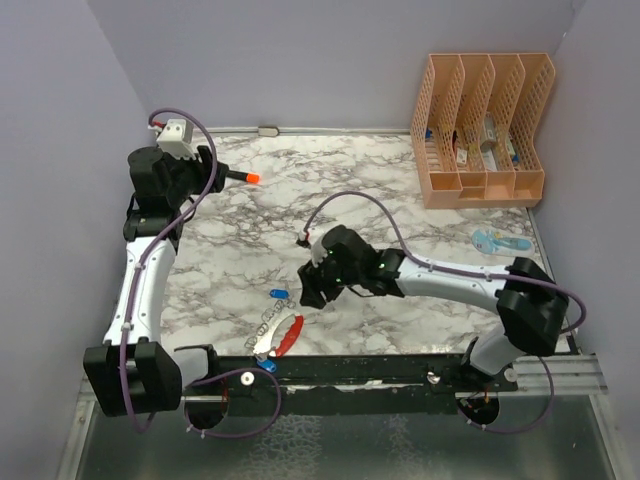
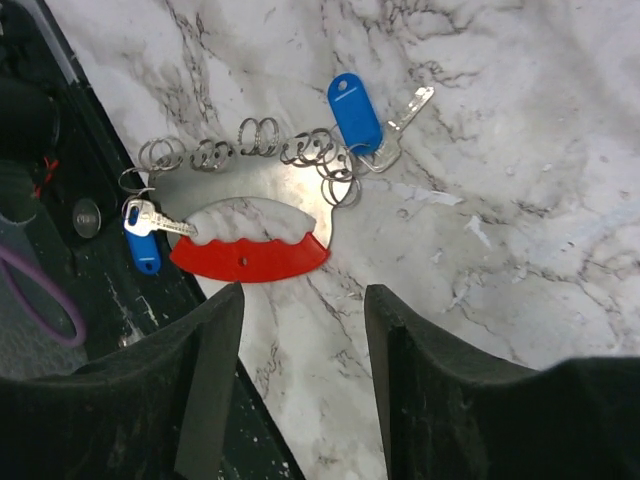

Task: Put the keys on the keyring

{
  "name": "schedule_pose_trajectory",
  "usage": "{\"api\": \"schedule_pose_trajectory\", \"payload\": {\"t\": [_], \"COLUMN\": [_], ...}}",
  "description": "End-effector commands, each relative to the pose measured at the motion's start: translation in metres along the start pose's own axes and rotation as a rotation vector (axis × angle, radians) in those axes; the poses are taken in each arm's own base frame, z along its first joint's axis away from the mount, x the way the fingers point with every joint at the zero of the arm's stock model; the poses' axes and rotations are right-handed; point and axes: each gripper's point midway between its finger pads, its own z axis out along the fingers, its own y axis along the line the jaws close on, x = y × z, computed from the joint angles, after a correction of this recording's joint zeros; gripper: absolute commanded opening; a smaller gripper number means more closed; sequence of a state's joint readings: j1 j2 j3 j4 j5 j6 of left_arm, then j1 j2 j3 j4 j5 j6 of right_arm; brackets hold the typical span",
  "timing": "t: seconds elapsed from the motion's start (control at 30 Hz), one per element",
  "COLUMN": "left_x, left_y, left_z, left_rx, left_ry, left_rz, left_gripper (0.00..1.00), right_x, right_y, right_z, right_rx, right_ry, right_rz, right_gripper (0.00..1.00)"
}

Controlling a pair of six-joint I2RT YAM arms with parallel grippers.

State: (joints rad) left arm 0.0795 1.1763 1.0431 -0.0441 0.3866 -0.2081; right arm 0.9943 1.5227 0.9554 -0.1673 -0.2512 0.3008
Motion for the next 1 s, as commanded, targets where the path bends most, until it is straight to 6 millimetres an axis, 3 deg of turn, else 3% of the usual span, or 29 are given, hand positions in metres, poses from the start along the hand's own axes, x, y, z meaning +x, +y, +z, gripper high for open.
{"api": "schedule_pose_trajectory", "payload": {"t": [0.0, 0.1, 0.13, 0.2, 0.23, 0.37, 0.43, 0.57, 0.87, 0.97], "left_x": [0.010, 0.014, 0.015, 0.020, 0.025, 0.039, 0.037, 0.025, 0.019, 0.019], "left_y": [0.022, 0.029, 0.028, 0.020, 0.020, 0.021, 0.016, 0.001, -0.015, -0.018], "left_z": [-0.025, -0.037, -0.041, -0.048, -0.052, -0.060, -0.065, -0.074, -0.081, -0.082], "left_rx": [-0.074, -0.127, -0.134, -0.104, -0.113, -0.125, -0.115, -0.069, -0.014, -0.001], "left_ry": [0.136, 0.163, 0.169, 0.184, 0.199, 0.238, 0.228, 0.155, 0.075, 0.046], "left_rz": [0.084, 0.111, 0.106, 0.099, 0.085, 0.078, 0.075, 0.081, 0.063, 0.052], "left_gripper": [0.57, 0.61, 0.68, 0.97, 0.99, 0.99, 0.99, 0.99, 0.99, 0.99], "right_x": [0.014, 0.021, 0.024, 0.032, 0.041, 0.077, 0.085, 0.088, 0.102, 0.103], "right_y": [-0.001, -0.003, -0.001, -0.003, -0.003, -0.004, -0.002, 0.009, 0.033, 0.027], "right_z": [0.019, 0.029, 0.033, 0.039, 0.045, 0.052, 0.056, 0.064, 0.089, 0.098], "right_rx": [0.084, 0.112, 0.108, 0.134, 0.148, 0.191, 0.197, 0.224, 0.248, 0.302], "right_ry": [0.135, 0.171, 0.178, 0.207, 0.236, 0.342, 0.358, 0.368, 0.463, 0.476], "right_rz": [-0.036, -0.041, -0.047, -0.066, -0.096, -0.135, -0.138, -0.144, -0.148, -0.152], "right_gripper": [0.54, 0.56, 0.58, 0.59, 0.60, 0.62, 0.62, 0.62, 0.63, 0.63]}}
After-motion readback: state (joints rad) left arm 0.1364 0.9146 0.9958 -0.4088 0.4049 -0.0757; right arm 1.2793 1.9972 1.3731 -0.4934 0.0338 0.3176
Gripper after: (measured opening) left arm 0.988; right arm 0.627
